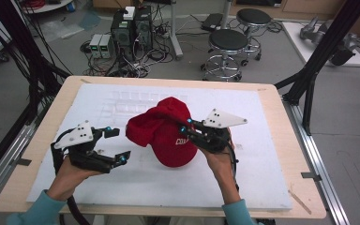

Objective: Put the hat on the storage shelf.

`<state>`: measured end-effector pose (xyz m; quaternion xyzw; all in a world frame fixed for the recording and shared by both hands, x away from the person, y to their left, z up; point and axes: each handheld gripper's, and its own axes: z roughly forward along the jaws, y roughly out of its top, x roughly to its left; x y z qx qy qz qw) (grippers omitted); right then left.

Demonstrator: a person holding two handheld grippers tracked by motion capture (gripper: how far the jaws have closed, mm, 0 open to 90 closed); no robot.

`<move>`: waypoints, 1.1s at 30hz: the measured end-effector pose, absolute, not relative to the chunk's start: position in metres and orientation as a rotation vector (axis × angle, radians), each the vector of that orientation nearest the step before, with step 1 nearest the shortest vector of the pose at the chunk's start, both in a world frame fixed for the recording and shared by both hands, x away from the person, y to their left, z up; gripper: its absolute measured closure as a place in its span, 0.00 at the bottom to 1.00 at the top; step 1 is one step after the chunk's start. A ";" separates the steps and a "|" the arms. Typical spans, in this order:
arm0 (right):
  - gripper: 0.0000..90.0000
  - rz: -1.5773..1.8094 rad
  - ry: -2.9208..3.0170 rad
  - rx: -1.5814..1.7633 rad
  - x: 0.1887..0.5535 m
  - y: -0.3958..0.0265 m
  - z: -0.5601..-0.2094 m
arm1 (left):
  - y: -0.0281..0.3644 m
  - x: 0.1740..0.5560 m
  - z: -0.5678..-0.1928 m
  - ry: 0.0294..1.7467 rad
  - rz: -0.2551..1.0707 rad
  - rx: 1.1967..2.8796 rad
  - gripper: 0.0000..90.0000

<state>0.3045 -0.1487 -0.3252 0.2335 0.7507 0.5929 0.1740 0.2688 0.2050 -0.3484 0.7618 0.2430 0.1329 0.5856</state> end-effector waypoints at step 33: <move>0.94 1.882 2.046 0.687 0.312 -0.115 -0.322 | 0.166 0.273 -0.382 0.525 0.195 1.725 0.67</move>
